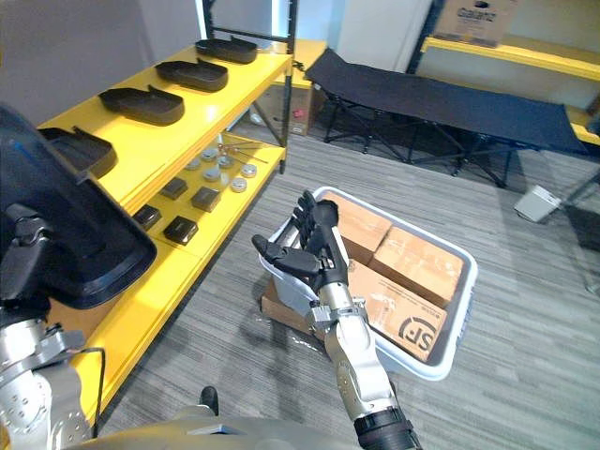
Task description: Walk over and take three plastic housings, then place them on the shelf
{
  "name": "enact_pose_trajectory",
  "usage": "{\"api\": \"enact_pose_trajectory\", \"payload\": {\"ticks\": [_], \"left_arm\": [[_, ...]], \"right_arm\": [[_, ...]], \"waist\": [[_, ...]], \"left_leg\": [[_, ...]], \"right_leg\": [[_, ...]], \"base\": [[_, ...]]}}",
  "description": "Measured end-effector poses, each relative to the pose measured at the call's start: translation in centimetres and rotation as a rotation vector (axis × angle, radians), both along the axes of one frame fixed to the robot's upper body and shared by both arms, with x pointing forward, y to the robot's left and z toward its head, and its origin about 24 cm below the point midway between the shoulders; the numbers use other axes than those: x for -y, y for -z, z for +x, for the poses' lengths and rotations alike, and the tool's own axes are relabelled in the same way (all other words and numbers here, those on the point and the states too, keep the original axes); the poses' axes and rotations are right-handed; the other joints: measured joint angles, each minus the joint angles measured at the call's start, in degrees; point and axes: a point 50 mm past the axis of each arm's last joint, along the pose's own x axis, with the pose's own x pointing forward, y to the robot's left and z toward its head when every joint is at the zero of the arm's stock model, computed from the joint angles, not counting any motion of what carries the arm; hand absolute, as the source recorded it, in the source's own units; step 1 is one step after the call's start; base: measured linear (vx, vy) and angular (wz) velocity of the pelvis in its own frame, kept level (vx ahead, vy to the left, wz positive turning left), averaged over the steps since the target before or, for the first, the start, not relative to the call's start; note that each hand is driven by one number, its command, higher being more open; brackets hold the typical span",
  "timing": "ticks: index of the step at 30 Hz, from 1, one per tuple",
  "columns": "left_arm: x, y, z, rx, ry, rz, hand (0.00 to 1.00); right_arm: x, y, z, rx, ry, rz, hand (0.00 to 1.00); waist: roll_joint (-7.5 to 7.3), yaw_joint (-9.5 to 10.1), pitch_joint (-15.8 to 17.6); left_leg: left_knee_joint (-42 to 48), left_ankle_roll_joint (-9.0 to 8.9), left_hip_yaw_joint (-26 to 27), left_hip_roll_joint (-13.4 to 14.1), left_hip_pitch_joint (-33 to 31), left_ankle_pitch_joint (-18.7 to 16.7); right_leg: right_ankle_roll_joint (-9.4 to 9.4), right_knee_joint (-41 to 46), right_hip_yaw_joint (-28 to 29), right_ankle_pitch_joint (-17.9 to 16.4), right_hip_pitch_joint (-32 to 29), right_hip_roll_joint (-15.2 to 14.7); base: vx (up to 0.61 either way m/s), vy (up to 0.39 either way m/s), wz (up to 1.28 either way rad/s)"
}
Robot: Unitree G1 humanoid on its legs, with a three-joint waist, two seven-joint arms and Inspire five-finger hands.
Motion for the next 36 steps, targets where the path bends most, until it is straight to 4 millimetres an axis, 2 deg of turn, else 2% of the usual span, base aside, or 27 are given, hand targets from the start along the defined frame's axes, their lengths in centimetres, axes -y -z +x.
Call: {"api": "enact_pose_trajectory", "payload": {"ticks": [3,5,6,7,8,9,11,13,15,17,18,19,21,22,28,32,35,36], "left_arm": [[-0.1,0.3,-0.4,0.0,0.036,-0.024,0.0],[0.2,0.3,-0.3,0.005,0.08,-0.019,0.0],[0.6,0.3,0.0,0.016,0.125,-0.017,0.0],[1.1,0.2,0.3,0.027,0.173,-0.008,0.0],[1.3,0.2,0.5,0.034,0.196,-0.004,0.0],[1.9,0.1,0.9,0.048,0.234,-0.006,0.0],[2.1,0.0,1.1,0.053,0.246,0.001,0.0],[2.3,-0.1,1.3,0.061,0.269,0.002,0.0],[2.7,-0.2,1.7,0.07,0.322,0.015,0.0],[3.6,0.1,3.1,0.069,0.454,0.044,0.0],[3.8,0.3,3.4,0.072,0.484,0.036,0.0],[4.4,0.7,3.8,0.066,0.522,0.022,0.0],[4.7,0.9,3.8,0.055,0.532,0.008,0.0],[4.8,1.1,3.8,0.048,0.529,-0.002,0.0],[4.9,1.6,3.7,0.025,0.487,-0.048,0.0],[4.9,1.9,3.3,0.008,0.494,-0.047,0.0],[4.5,1.8,3.2,0.014,0.502,-0.029,0.0],[4.3,1.7,3.1,0.018,0.5,-0.021,0.0]], "right_arm": [[-0.3,-1.0,0.8,0.036,-0.017,0.029,1.0],[-0.5,-0.9,0.8,0.035,-0.016,0.038,1.0],[-0.3,-0.7,0.6,0.025,-0.006,0.036,1.0],[-0.2,-0.5,0.4,0.014,0.011,0.031,1.0],[-0.1,-0.4,0.3,0.009,0.017,0.027,1.0],[0.1,-0.1,0.2,0.002,0.028,0.007,1.0],[-0.1,0.0,0.1,0.005,0.003,-0.017,1.0],[-0.4,0.5,-0.5,-0.01,-0.032,-0.01,1.0],[-0.1,1.0,-1.2,-0.027,-0.026,-0.009,1.0],[0.8,1.9,-2.2,-0.067,0.026,-0.006,1.0],[1.0,2.0,-2.3,-0.071,0.037,-0.006,1.0],[1.2,2.0,-2.3,-0.067,0.048,-0.006,1.0],[1.2,1.8,-2.3,-0.055,0.048,-0.008,1.0],[1.1,1.8,-2.3,-0.053,0.041,-0.008,1.0],[0.9,1.9,-2.5,-0.038,-0.041,-0.076,1.0],[1.2,1.7,-2.5,-0.018,-0.044,-0.083,1.0],[1.1,1.1,-2.3,0.02,-0.007,-0.064,1.0],[0.9,0.9,-2.0,0.028,0.011,-0.068,1.0]], "waist": [[-0.28,-0.01,2.03],[-0.08,-0.4,3.15],[0.27,-1.2,3.48],[0.77,-2.08,3.84],[1.02,-2.39,4.07],[1.87,-2.4,4.94],[3.48,-1.81,6.12],[3.47,-1.95,6.26],[2.86,-2.64,6.6],[1.91,-4.0,6.72],[1.8,-4.31,6.75],[1.97,-4.58,6.83],[2.31,-4.32,7.03],[2.38,-4.22,7.08],[3.23,-4.27,7.6],[3.52,-4.62,7.51],[2.69,-2.69,7.49],[2.15,-2.05,7.66]], "left_leg": [[5.01,0.33,-2.01,0.32,-2.04,-1.98],[8.9,1.36,-2.37,0.43,-4.61,-2.84],[10.87,3.71,-0.64,0.69,-6.7,-3.86],[12.63,5.01,5.31,2.73,-7.77,-4.19],[13.04,5.17,7.5,3.52,-7.86,-3.72],[12.4,4.74,7.47,3.03,-7.87,-2.62],[10.9,5.38,7.43,1.93,-7.9,-1.85],[9.77,5.74,6.71,0.74,-7.84,-1.58],[9.59,6.08,4.59,-0.46,-8.11,-1.42],[8.17,6.89,0.76,-3.28,-8.12,-0.39],[7.58,6.99,0.14,-3.9,-8.05,0.03],[6.56,7.27,-0.18,-4.74,-7.97,1.1],[6.64,7.56,-0.12,-4.69,-8.29,1.75],[6.79,7.06,-0.12,-4.58,-8.34,2.36],[8.32,6.58,-0.38,-3.67,-8.5,1.49],[10.96,7.07,0.32,-3.45,-10.0,0.38],[14.87,7.64,0.29,-4.33,-12.12,-1.87],[17.17,7.87,0.22,-4.67,-12.91,-3.62]], "right_leg": [[0.03,0.52,-1.93,-0.85,1.98,0.09],[0.25,0.65,-4.36,-1.08,3.43,0.27],[0.25,0.88,-6.96,-1.74,3.98,0.27],[0.51,1.49,-8.94,-2.0,4.28,0.25],[0.74,2.0,-10.11,-2.16,4.61,0.12],[0.69,3.11,-11.11,-2.49,4.49,-0.49],[1.06,4.39,-11.15,-3.04,4.11,-1.65],[1.74,6.5,-9.94,-4.49,3.45,-2.7],[1.85,9.58,-4.64,-7.91,2.46,-2.67],[1.07,15.75,4.5,-14.28,-0.11,-2.67],[1.15,16.95,5.19,-15.24,-0.53,-2.96],[1.16,18.7,4.98,-16.12,-0.85,-3.73],[1.22,19.6,5.13,-16.2,-1.43,-3.83],[1.27,19.92,5.17,-16.18,-1.53,-3.83],[0.3,24.01,5.56,-19.27,-2.36,-4.28],[1.21,24.21,2.4,-20.36,-0.98,-5.13],[2.44,23.15,0.81,-20.81,0.32,-5.88],[3.2,22.37,0.48,-20.78,1.2,-6.08]], "base": [[0.0,-0.01,0.34],[-0.02,0.007,0.62],[-0.05,0.042,1.03],[-0.04,0.049,1.11],[-0.04,0.077,0.96],[-0.05,0.106,0.56],[-0.05,0.121,0.25],[-0.04,0.097,0.28],[-0.06,0.066,0.66],[-0.1,0.034,1.02],[-0.07,0.008,0.78],[-0.03,0.002,0.4],[-0.01,-0.001,0.1],[0.0,0.0,0.0],[-0.06,-0.022,0.02],[-0.03,-0.007,0.38],[0.07,0.051,0.33],[0.18,0.074,0.31]]}}
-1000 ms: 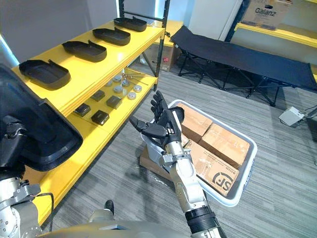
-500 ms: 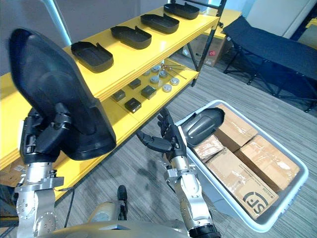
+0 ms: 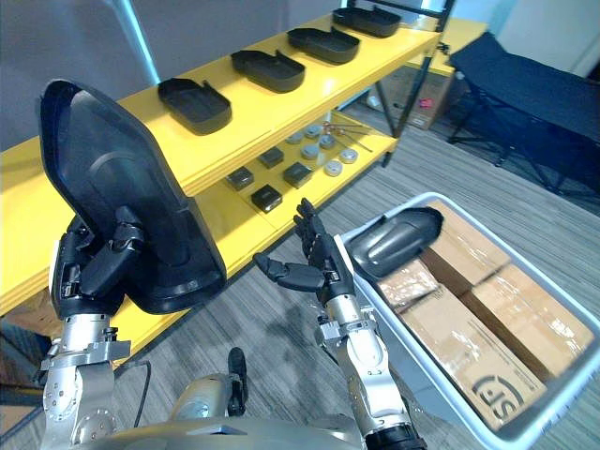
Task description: Walk over and take three plastic housings, then place them on the shelf
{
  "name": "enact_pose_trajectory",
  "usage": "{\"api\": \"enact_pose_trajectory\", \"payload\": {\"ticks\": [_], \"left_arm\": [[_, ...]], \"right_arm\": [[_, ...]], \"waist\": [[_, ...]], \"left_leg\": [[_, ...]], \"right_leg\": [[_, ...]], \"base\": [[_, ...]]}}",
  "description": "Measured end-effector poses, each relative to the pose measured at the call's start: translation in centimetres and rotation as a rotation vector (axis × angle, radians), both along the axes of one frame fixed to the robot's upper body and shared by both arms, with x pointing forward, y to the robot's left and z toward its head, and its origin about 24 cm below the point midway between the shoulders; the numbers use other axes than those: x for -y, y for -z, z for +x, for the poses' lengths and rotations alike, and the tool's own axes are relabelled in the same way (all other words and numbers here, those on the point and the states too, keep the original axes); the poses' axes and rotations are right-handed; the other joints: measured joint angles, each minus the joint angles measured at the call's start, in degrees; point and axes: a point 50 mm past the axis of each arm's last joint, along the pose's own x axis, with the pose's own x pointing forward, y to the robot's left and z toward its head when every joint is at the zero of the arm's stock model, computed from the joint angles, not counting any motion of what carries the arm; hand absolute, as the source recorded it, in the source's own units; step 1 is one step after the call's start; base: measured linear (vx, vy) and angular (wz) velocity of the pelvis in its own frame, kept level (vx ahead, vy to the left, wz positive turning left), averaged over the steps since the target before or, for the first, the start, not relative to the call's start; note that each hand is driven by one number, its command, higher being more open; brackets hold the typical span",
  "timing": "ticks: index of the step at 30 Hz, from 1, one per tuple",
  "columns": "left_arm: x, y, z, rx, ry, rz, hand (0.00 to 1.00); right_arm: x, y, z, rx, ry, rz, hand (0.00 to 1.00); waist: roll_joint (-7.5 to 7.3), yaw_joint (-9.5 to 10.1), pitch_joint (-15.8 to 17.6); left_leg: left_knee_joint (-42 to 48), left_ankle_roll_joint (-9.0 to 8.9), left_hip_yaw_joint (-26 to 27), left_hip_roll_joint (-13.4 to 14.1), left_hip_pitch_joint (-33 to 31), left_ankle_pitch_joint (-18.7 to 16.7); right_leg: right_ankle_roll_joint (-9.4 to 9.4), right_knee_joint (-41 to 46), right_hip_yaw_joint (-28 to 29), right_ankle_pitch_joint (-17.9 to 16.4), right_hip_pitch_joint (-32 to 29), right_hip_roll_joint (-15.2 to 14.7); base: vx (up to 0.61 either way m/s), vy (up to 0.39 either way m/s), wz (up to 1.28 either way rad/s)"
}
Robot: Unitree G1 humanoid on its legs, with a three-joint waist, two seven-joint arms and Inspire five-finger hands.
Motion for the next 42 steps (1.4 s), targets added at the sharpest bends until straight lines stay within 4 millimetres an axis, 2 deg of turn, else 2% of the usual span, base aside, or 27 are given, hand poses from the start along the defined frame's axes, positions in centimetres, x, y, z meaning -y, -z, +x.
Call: {"api": "enact_pose_trajectory", "payload": {"ticks": [1,2,3,4,5,6,7,8,9,10,11,12,14,15,17,18,19,21,22,24,25,27,28,31,33,37,42], "left_arm": [[-0.4,-0.1,-0.1,0.003,-0.003,0.017,0.0],[-0.5,-0.1,-0.2,0.007,-0.005,0.022,0.0],[-0.4,-0.2,0.0,0.018,-0.009,0.013,0.0],[-0.3,-0.4,0.2,0.028,-0.002,0.013,0.0],[-0.4,-0.6,0.3,0.038,-0.002,0.028,0.0],[-0.6,-0.8,0.3,0.041,-0.01,0.041,0.0],[-0.9,-1.1,0.4,0.051,-0.022,0.054,0.0],[-1.0,-1.5,0.8,0.067,-0.032,0.055,0.0],[-1.0,-2.0,1.3,0.093,-0.037,0.051,0.0],[-0.9,-2.5,1.8,0.12,-0.033,0.05,0.0],[-0.6,-3.5,2.8,0.171,-0.018,0.05,0.0],[-0.6,-3.7,3.0,0.179,-0.015,0.05,0.0],[-0.3,-3.9,4.0,0.182,-0.017,0.04,0.0],[-0.4,-3.5,4.0,0.164,-0.022,0.035,0.0],[-0.6,-3.1,3.8,0.141,-0.028,0.041,0.0],[-0.9,-3.0,3.6,0.131,-0.031,0.057,0.0],[-0.7,-2.0,3.5,0.088,-0.037,0.02,0.0],[-0.5,-0.7,2.8,0.023,-0.039,-0.013,0.0],[-0.3,-0.3,2.7,0.002,-0.021,-0.02,0.0],[0.1,-0.4,2.9,0.013,0.007,-0.021,0.0],[0.8,-0.6,3.1,0.03,0.054,-0.021,0.0],[2.0,-0.7,3.5,0.045,0.116,-0.031,0.0],[2.9,-0.7,3.6,0.052,0.155,-0.039,0.0],[3.9,-1.5,4.1,0.086,0.212,-0.009,0.0],[3.8,-1.7,4.2,0.086,0.227,0.032,0.0],[2.1,-1.9,4.2,0.034,0.204,0.232,0.0],[-0.8,-2.7,4.7,-0.039,0.144,0.39,0.0]], "right_arm": [[-0.3,0.0,0.1,0.0,0.035,-0.002,1.0],[-0.3,-0.1,0.1,0.003,0.047,-0.002,1.0],[-0.1,-0.4,0.3,0.028,0.069,-0.018,1.0],[0.1,-0.8,0.4,0.043,0.085,-0.022,1.0],[0.2,-1.3,1.0,0.066,0.091,-0.027,1.0],[0.2,-1.6,1.4,0.081,0.089,-0.037,1.0],[-0.1,-2.2,2.0,0.115,0.084,-0.066,1.0],[-0.2,-3.3,2.7,0.171,0.068,-0.097,1.0],[0.0,-4.7,3.4,0.236,0.041,-0.12,1.0],[0.2,-6.0,3.8,0.295,0.024,-0.137,1.0],[0.4,-8.7,4.0,0.41,0.001,-0.134,1.0],[0.4,-9.2,4.0,0.435,-0.003,-0.13,1.0],[0.5,-12.4,3.8,0.584,-0.023,-0.086,1.0],[0.6,-13.2,3.7,0.619,-0.027,-0.071,1.0],[1.1,-14.2,3.4,0.667,-0.018,-0.05,1.0],[1.6,-14.6,3.4,0.683,-0.005,-0.027,1.0],[2.4,-14.7,3.6,0.678,0.009,-0.045,1.0],[3.2,-14.4,3.6,0.664,0.023,-0.073,1.0],[3.8,-13.8,3.5,0.635,0.036,-0.054,1.0],[4.3,-13.1,3.3,0.603,0.059,-0.045,1.0],[4.5,-12.3,3.0,0.568,0.079,-0.038,1.0],[4.7,-11.2,2.5,0.529,0.104,-0.041,1.0],[4.7,-10.9,2.2,0.52,0.106,-0.043,1.0],[4.7,-11.0,2.1,0.532,0.107,-0.031,1.0],[4.6,-10.6,1.9,0.516,0.122,-0.008,1.0],[4.3,-9.8,1.2,0.481,0.122,0.058,1.0],[3.5,-9.2,0.8,0.46,0.095,0.08,1.0]], "waist": [[-1.6,0.95,-0.73],[-2.3,1.05,-1.12],[-2.54,0.72,-1.54],[-2.51,0.55,-1.75],[-2.24,0.59,-1.77],[-2.22,0.54,-1.78],[-2.03,0.06,-1.67],[-1.46,-0.25,-1.5],[-0.28,-0.55,-1.38],[0.39,-0.89,-1.26],[0.84,-1.68,-1.28],[0.85,-1.8,-1.28],[0.65,-3.37,-1.39],[0.48,-3.66,-1.55],[-1.71,-3.93,-3.02],[-4.58,-3.54,-4.45],[-1.95,-3.29,-4.49],[1.98,-3.04,-4.44],[3.13,-3.1,-4.51],[3.7,-3.95,-4.52],[3.57,-5.17,-4.38],[2.77,-6.04,-4.13],[2.52,-5.84,-4.49],[3.4,-6.23,-4.92],[2.78,-6.31,-4.46],[1.9,-6.48,-4.19],[1.84,-7.01,-4.11]], "left_leg": [[4.88,0.34,0.97,-0.65,-1.08,-4.38],[6.12,0.08,1.15,-1.16,-1.22,-6.12],[9.05,0.76,-0.95,-2.31,-2.03,-7.91],[9.36,0.99,-1.89,-3.17,-1.89,-8.57],[8.13,1.28,-2.74,-4.02,-0.48,-9.32],[6.83,1.77,-3.63,-4.21,0.66,-9.65],[5.3,2.17,-5.15,-4.69,2.21,-9.87],[3.51,2.13,-6.61,-4.75,4.45,-10.05],[2.01,1.87,-8.35,-4.43,6.56,-10.25],[1.22,1.61,-9.81,-4.31,7.8,-10.47],[1.41,1.1,-12.91,-4.4,8.52,-11.43],[1.56,1.05,-13.58,-4.4,8.67,-11.64],[3.36,-1.52,-18.96,-4.31,10.89,-13.53],[3.48,-2.76,-20.73,-4.29,11.82,-14.32],[4.02,-4.91,-23.3,-4.33,11.98,-15.78],[5.97,-6.26,-21.95,-3.69,10.81,-18.2],[9.57,-7.28,-17.22,2.61,9.95,-19.82],[11.35,-6.84,-9.89,8.1,9.65,-19.03],[10.64,-6.68,-5.26,9.28,9.85,-17.08],[9.16,-6.7,0.2,9.99,10.63,-14.92],[9.95,-6.55,5.6,10.63,11.03,-13.25],[13.76,-5.8,9.84,11.29,10.34,-12.2],[11.84,-5.58,11.4,10.55,11.45,-12.22],[3.88,-5.61,12.63,7.67,13.85,-12.25],[-0.2,-5.78,13.57,6.25,16.32,-12.07],[-5.82,-5.37,15.29,2.9,20.63,-11.44],[-7.92,-4.56,15.62,1.19,20.87,-10.9]], "right_leg": [[2.89,-2.18,-1.67,0.64,2.66,-0.5],[3.58,-1.04,-1.96,1.55,3.74,-0.83],[3.17,6.91,0.68,2.9,1.93,-3.81],[2.66,13.74,3.5,5.85,-0.85,-6.02],[1.07,21.06,7.46,12.39,-4.37,-7.72],[-0.19,24.49,9.24,15.78,-6.09,-8.48],[-1.16,29.3,11.49,12.95,-8.77,-8.78],[-4.22,32.06,13.16,6.7,-12.21,-7.54],[-7.75,29.79,14.19,3.47,-15.29,-4.56],[-9.53,26.56,15.48,2.38,-17.77,-2.44],[-9.61,20.57,21.37,2.38,-22.79,0.8],[-9.29,19.29,22.97,2.57,-23.68,1.34],[-5.99,12.8,31.8,4.89,-26.93,3.87],[-5.24,10.83,32.8,5.49,-26.54,4.04],[-6.16,5.87,30.85,7.78,-24.65,3.94],[-7.01,0.52,28.18,13.84,-22.22,3.39],[-6.98,0.29,23.65,12.76,-18.9,5.83],[-8.09,-1.53,19.92,11.74,-15.78,8.28],[-8.31,-2.82,17.59,11.58,-13.93,8.37],[-8.25,-5.19,14.82,11.66,-11.24,8.28],[-7.69,-8.51,11.53,12.04,-7.3,8.26],[-6.76,-12.06,9.27,12.69,-2.99,8.07],[-6.52,-12.57,9.15,12.83,-2.78,7.63],[-5.55,-12.88,9.75,13.53,-4.72,6.88],[-5.11,-12.9,10.43,13.83,-4.72,6.37],[-3.69,-13.25,11.69,14.86,-3.76,4.79],[-3.46,-15.47,11.69,16.88,-3.63,4.18]], "base": [[0.24,0.092,0.36],[0.33,0.12,0.68],[0.28,0.116,0.79],[0.34,0.175,0.83],[0.27,0.166,0.48],[0.33,0.137,0.34],[0.34,0.071,0.37],[0.37,0.052,0.52],[0.34,0.048,0.6],[0.31,0.026,1.01],[0.25,-0.014,0.93],[0.26,-0.083,1.16],[0.33,-0.218,1.28],[0.33,-0.302,1.41],[0.31,-0.403,1.24],[0.33,-0.531,1.36],[0.35,-0.621,1.23],[0.24,-0.387,0.86],[0.22,-0.238,0.81],[0.2,-0.165,0.87],[0.2,-0.141,0.91],[0.18,-0.109,0.62],[0.14,-0.027,0.21],[0.1,0.079,-0.06],[0.08,0.133,-0.22],[0.05,0.115,-0.15],[0.0,0.068,0.01]]}}
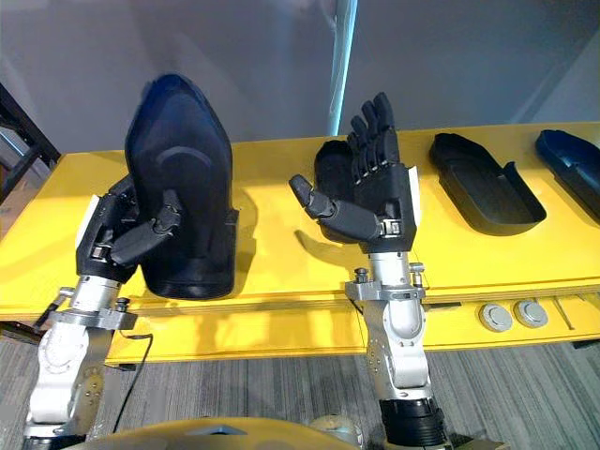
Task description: Walk over and take three plastic housings, then place them on the shelf
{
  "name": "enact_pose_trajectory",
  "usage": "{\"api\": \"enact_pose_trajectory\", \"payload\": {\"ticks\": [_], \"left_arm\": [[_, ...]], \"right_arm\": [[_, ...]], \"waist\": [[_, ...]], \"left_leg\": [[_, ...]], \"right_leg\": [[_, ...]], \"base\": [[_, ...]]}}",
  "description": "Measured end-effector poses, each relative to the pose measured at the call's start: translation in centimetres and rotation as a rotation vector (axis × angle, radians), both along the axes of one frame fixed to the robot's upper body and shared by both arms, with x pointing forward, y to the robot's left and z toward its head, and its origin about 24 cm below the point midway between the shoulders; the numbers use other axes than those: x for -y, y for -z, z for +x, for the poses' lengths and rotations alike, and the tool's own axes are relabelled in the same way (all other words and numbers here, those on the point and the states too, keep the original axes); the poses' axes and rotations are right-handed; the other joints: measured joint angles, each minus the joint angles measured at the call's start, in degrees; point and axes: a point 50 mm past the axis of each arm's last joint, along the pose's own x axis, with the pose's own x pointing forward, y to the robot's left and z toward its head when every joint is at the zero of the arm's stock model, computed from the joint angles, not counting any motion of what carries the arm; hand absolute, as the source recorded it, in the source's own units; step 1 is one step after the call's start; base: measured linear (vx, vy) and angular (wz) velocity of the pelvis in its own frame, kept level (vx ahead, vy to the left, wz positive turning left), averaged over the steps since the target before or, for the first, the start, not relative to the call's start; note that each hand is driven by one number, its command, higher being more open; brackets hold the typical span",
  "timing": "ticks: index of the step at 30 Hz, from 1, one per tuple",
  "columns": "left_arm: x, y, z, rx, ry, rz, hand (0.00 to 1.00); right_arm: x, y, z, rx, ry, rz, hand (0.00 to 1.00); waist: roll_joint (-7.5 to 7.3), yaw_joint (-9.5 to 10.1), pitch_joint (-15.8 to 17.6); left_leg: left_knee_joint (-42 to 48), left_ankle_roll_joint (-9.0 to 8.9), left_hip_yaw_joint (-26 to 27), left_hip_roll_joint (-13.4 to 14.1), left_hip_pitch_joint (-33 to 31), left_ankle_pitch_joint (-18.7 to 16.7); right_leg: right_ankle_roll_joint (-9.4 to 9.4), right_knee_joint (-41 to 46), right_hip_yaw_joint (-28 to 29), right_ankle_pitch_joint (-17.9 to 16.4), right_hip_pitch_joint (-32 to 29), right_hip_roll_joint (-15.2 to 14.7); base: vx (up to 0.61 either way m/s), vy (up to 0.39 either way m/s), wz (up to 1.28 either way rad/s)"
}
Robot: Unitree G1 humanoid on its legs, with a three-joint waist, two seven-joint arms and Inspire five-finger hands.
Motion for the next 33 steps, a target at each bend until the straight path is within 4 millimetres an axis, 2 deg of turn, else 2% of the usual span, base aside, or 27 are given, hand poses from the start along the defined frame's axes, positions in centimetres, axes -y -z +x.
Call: {"api": "enact_pose_trajectory", "payload": {"ticks": [2,5,7,10,16,22,25,26,33], "left_arm": [[-1.4,-0.2,0.7,-0.015,-0.057,0.025,0.0],[-3.5,0.7,2.3,-0.064,-0.17,-0.002,0.0],[-5.2,2.3,3.9,-0.127,-0.265,-0.067,0.0],[-6.4,3.9,5.3,-0.201,-0.316,-0.166,0.0],[-6.1,5.3,8.2,-0.275,-0.292,-0.311,0.0],[-5.5,6.5,10.1,-0.375,-0.276,-0.304,0.0],[-5.7,5.5,11.1,-0.386,-0.29,-0.275,0.0],[-5.9,5.5,11.3,-0.394,-0.297,-0.269,1.0],[-6.6,3.9,12.9,-0.457,-0.348,-0.109,1.0]], "right_arm": [[-0.3,0.3,-0.1,-0.017,-0.014,-0.01,1.0],[-0.4,0.7,-0.2,-0.043,-0.03,-0.02,1.0],[-0.7,0.9,-0.2,-0.058,-0.064,-0.043,1.0],[-1.3,1.1,-0.2,-0.071,-0.121,-0.069,1.0],[-2.9,1.8,-0.4,-0.1,-0.255,-0.124,1.0],[-4.0,2.3,-0.4,-0.137,-0.349,-0.179,1.0],[-4.1,2.5,-0.3,-0.159,-0.359,-0.191,1.0],[-4.2,2.5,-0.2,-0.162,-0.364,-0.192,1.0],[-4.6,2.1,-0.3,-0.17,-0.395,-0.202,1.0]], "waist": [[-0.07,0.15,0.06],[0.05,0.11,0.13],[0.18,-0.07,0.21],[0.08,-0.9,0.29],[0.05,-2.39,0.63],[0.66,-3.88,2.29],[1.2,-4.02,2.97],[1.28,-4.18,3.03],[1.87,-5.48,3.8]], "left_leg": [[-0.09,0.04,0.23,-0.02,-0.15,0.03],[-0.3,0.06,0.59,0.03,-0.11,0.26],[-0.73,-0.11,1.58,0.3,-0.18,0.66],[-0.71,-0.12,2.46,0.48,-0.99,0.96],[-0.72,-0.08,3.25,0.96,-1.54,1.39],[-0.77,-0.07,4.75,1.12,-1.88,1.68],[-0.76,0.04,5.56,1.16,-2.01,1.78],[-0.76,0.05,5.73,1.17,-2.06,1.81],[-0.7,0.09,6.18,1.15,-1.83,1.86]], "right_leg": [[-0.05,-0.66,0.04,0.33,-0.05,0.14],[-0.04,-1.08,0.25,0.36,-0.16,0.38],[-0.23,-2.44,1.54,1.22,-0.61,1.13],[-0.23,-2.61,2.24,1.5,-2.03,1.34],[-0.71,-2.68,3.48,1.91,-3.29,1.93],[-0.81,-2.67,5.55,2.32,-4.8,2.22],[-0.87,-2.67,6.4,2.66,-5.48,2.31],[-0.89,-2.67,6.62,2.73,-5.65,2.33],[-0.93,-2.67,7.56,3.16,-5.83,2.4]], "base": [[-0.02,0.003,-0.05],[-0.03,-0.027,-0.07],[-0.05,-0.026,-0.23],[-0.06,-0.024,-0.2],[-0.04,-0.014,-0.09],[-0.05,-0.001,-0.12],[-0.05,0.009,-0.16],[-0.07,0.006,-0.11],[-0.04,0.01,-0.05]]}}
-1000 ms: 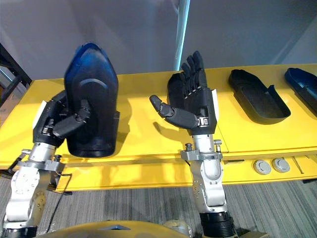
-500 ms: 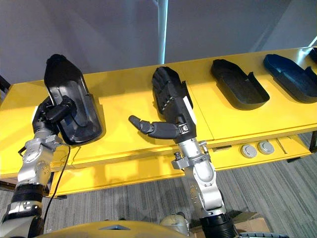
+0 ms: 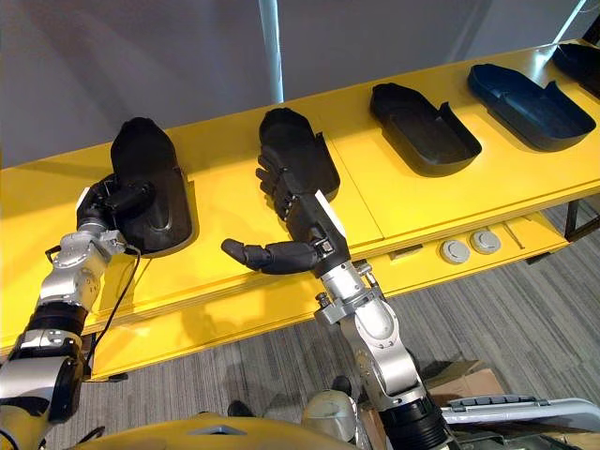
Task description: Walk over and take three plastic housings, then place them on the shelf
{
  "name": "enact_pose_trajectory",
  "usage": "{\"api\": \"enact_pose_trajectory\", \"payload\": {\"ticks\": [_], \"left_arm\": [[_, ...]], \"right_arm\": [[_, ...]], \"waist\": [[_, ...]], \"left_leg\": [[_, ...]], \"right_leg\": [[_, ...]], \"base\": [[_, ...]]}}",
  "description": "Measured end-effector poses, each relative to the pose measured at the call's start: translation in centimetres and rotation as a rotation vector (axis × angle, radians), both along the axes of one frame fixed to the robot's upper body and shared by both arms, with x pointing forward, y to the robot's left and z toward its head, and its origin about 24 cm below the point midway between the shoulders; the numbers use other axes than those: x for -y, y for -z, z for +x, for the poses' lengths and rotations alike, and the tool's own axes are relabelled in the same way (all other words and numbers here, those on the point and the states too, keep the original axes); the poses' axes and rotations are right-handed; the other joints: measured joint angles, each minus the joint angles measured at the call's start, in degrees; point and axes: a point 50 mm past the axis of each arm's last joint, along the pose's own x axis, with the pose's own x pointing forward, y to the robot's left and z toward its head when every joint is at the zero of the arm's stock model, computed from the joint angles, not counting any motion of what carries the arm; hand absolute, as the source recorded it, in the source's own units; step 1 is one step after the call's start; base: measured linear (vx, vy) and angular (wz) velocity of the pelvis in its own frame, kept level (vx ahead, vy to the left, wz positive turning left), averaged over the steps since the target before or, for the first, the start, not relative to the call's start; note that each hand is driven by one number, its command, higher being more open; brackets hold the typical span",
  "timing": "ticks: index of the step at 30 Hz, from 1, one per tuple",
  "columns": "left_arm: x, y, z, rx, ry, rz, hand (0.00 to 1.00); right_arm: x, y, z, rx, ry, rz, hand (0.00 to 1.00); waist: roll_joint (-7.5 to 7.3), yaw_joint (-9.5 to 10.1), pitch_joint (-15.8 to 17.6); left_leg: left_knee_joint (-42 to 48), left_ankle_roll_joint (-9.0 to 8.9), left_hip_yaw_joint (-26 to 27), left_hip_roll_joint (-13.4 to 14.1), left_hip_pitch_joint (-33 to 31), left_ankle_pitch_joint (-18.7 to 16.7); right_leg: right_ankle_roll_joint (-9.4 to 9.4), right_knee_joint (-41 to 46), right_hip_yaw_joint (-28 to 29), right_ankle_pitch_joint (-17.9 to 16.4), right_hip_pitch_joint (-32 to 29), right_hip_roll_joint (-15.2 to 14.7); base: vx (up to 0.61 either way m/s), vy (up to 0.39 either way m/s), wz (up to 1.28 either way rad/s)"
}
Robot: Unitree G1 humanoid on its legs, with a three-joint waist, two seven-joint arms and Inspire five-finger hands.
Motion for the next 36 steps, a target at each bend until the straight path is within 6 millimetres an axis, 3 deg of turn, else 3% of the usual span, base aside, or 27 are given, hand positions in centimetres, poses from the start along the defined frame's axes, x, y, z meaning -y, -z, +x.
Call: {"api": "enact_pose_trajectory", "payload": {"ticks": [10,21,31,36], "left_arm": [[-0.7,-1.3,1.3,-0.124,-0.063,0.052,1.0],[-0.1,-3.9,3.2,-0.194,-0.119,0.439,1.0],[0.3,-6.1,4.0,-0.132,-0.148,0.464,1.0],[0.6,-6.8,4.1,-0.051,-0.179,0.39,1.0]], "right_arm": [[-2.3,-0.4,-0.4,-0.013,-0.084,0.009,1.0],[-4.5,-0.3,-1.1,-0.044,-0.131,0.06,1.0],[-5.0,0.0,-1.5,-0.054,-0.143,0.078,1.0],[-4.8,0.8,-2.1,-0.088,-0.144,0.073,1.0]], "waist": [[0.46,-0.85,1.66],[0.56,-1.71,1.76],[0.54,-1.59,1.77],[0.53,-1.46,1.77]], "left_leg": [[0.0,0.33,-0.04,0.23,0.02,0.66],[-0.11,0.13,0.06,0.75,0.06,1.13],[-0.43,0.09,0.78,0.78,1.14,1.15],[-1.01,-0.02,0.54,0.69,1.17,1.54]], "right_leg": [[-0.23,0.04,0.13,0.3,0.03,0.25],[-0.46,0.03,0.37,0.42,-0.07,0.89],[-0.65,0.03,0.97,0.56,0.45,0.96],[-0.72,0.02,0.6,0.62,0.52,1.0]], "base": [[-0.06,0.001,0.0],[-0.01,0.0,0.0],[-0.01,0.001,-0.03],[0.0,-0.001,0.03]]}}
